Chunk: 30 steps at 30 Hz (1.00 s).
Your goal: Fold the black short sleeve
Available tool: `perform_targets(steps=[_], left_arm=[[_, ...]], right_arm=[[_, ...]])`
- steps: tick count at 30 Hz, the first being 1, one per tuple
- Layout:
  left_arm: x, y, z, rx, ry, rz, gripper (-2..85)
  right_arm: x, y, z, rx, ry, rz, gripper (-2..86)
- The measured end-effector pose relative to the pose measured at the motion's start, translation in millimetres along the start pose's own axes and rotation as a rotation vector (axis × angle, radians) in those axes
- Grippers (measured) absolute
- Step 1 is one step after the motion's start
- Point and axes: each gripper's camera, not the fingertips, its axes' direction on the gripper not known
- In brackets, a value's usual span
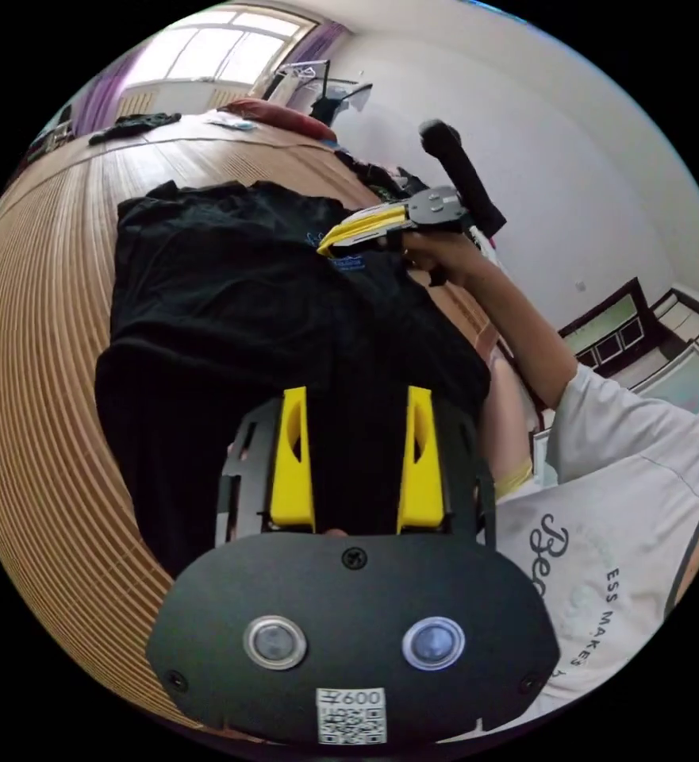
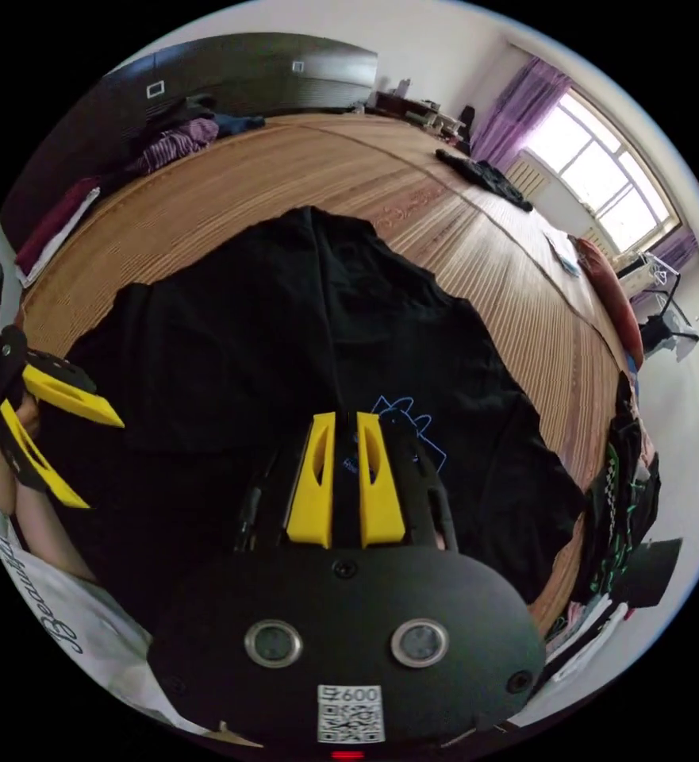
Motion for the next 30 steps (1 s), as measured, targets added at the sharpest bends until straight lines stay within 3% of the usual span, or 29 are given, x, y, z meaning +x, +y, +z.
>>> perform_targets(steps=[2, 4, 11, 17, 22, 30], left_arm=[[-14.3, 0.9, -30.7, 0.097, -0.014, -0.05, 13.2], [-26.2, 3.8, -51.1, 0.156, -0.06, -0.103, 13.0], [-62.7, 1.4, -88.4, 0.273, -0.172, -0.281, 12.8], [-58.1, -17.7, -88.3, 0.215, -0.206, -0.263, 12.7], [-53.0, -28.3, -79.5, 0.176, -0.244, -0.27, 12.5], [-42.5, -35.5, -76.7, 0.215, -0.278, -0.302, 12.9]], right_arm=[[17.1, -2.9, -36.1, 0.195, -0.059, 0.054, 5.1], [25.3, -20.1, -48.7, 0.268, -0.125, 0.032, 6.9], [47.5, -141.7, 11.0, 0.133, -0.349, -0.126, 6.4], [44.5, -160.9, 32.3, 0.08, -0.349, -0.246, 0.0], [42.3, -171.1, -3.0, 0.216, -0.361, -0.298, -0.8], [15.5, -205.3, 12.8, 0.184, -0.323, -0.354, -0.9]])
